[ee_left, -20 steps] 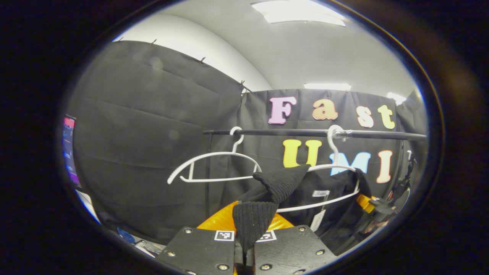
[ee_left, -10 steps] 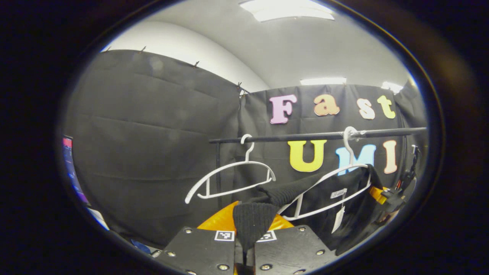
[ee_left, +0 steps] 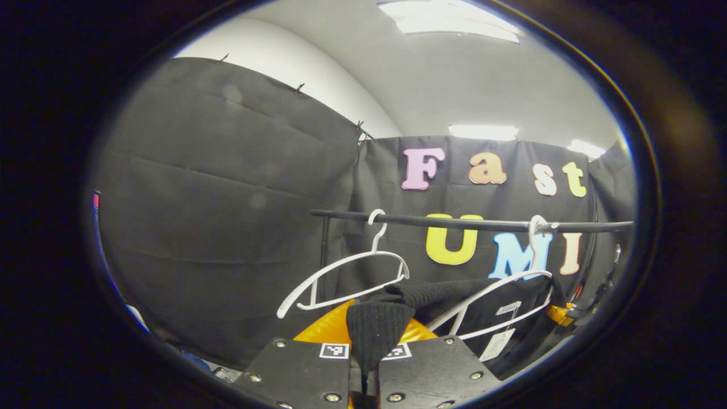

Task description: Grasp the clothes on the hanger with both hands and then place them into the laundry hamper below.

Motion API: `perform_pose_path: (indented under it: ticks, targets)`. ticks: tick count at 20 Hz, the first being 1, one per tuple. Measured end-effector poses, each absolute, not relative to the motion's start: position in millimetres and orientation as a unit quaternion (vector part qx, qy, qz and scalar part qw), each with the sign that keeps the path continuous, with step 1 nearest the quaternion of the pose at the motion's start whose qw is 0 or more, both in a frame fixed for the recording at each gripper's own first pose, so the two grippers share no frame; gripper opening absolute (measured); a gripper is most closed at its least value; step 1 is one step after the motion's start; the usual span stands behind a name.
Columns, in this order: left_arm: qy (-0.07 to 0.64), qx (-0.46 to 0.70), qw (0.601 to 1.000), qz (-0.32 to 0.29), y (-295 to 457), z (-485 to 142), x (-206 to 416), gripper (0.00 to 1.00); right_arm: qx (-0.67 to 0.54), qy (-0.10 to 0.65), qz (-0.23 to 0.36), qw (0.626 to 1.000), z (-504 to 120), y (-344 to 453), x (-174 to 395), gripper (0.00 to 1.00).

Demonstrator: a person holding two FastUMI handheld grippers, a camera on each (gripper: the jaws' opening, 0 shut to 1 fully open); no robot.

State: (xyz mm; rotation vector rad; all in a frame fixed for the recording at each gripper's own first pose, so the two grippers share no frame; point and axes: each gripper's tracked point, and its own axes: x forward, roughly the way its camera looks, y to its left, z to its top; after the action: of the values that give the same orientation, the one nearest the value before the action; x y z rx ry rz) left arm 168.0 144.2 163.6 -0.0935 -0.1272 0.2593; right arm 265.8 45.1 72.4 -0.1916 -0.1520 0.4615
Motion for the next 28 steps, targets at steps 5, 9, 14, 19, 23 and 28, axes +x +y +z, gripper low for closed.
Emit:
perform_pose_path:
  ticks: [5,9,14,19,23,28]
  targets:
    - [-0.055,-0.026,0.996,0.068,155,170,192,0.03,-0.136,-0.071,0.200,0.968,77,34,249,0.02]
    - [-0.057,-0.026,0.997,0.035,166,176,208,0.03,-0.156,-0.087,0.133,0.975,96,13,243,0.00]
    - [-0.049,-0.031,0.998,0.001,171,160,223,0.04,-0.226,-0.100,0.057,0.967,99,17,255,0.02]
    - [-0.028,-0.053,0.998,-0.026,175,125,228,0.04,-0.234,-0.100,0.018,0.967,84,15,278,0.02]
    - [-0.006,-0.060,0.998,-0.031,175,93,228,0.04,-0.221,-0.089,0.017,0.971,66,14,305,0.00]
    - [0.021,-0.066,0.997,-0.024,170,58,223,0.04,-0.199,-0.052,0.024,0.978,28,17,316,0.02]
